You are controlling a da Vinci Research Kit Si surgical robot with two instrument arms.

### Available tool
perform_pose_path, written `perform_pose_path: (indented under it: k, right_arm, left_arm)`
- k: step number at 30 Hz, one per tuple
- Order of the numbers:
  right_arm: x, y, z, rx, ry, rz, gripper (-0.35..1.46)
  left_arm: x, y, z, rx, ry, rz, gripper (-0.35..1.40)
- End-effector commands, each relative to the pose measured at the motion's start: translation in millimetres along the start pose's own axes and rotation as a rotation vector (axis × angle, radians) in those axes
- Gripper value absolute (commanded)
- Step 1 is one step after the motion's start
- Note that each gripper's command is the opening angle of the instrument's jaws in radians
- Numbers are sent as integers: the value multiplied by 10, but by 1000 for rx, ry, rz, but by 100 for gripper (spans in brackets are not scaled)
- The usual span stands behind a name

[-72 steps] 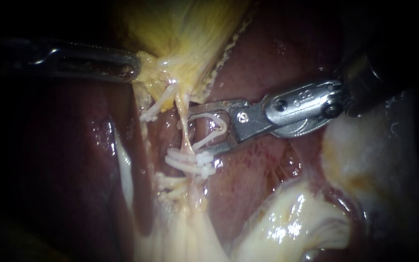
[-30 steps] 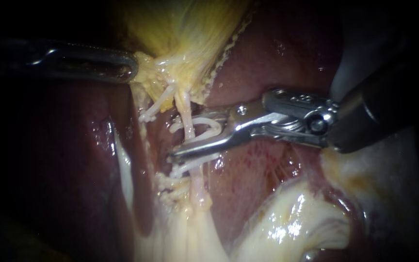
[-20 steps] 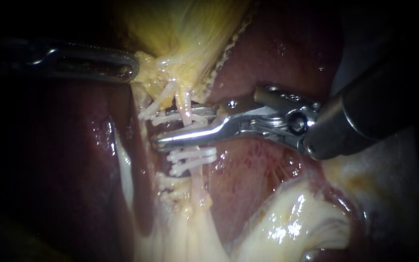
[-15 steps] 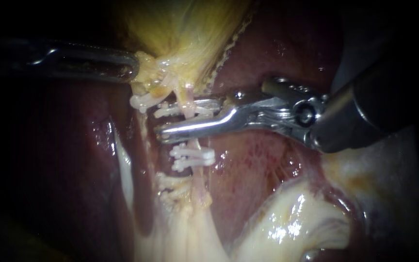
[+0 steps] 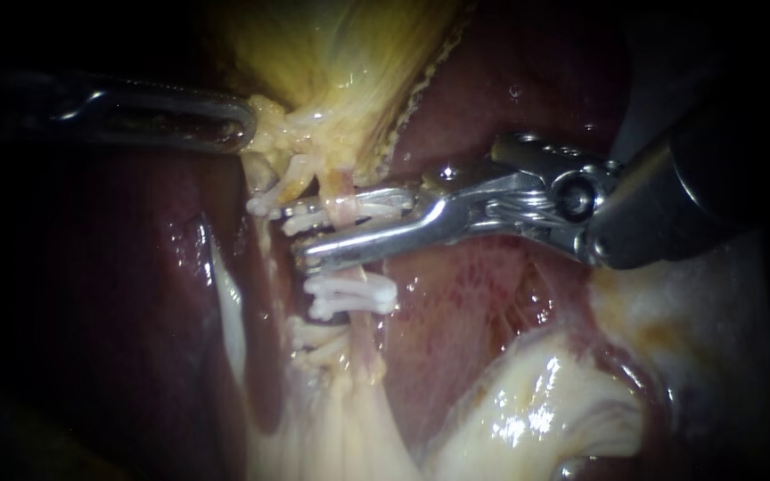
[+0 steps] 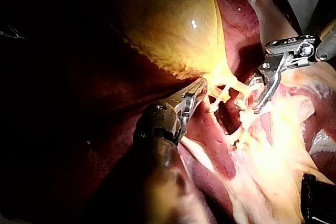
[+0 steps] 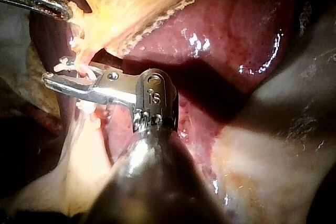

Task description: Clipping third clip right tube

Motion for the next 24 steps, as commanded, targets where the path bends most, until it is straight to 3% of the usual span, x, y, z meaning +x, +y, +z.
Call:
perform_pose_path:
  k: [1,9,24]
  right_arm:
    - [0,0,0,-4,3,-1,-3]
    - [0,2,-1,-7,6,11,-35]
    - [1,5,-5,-13,1,29,-35]
  left_arm:
    - [0,0,0,0,0,0,-35]
    - [-1,0,1,0,0,0,-35]
    - [-1,-1,0,0,0,0,-35]
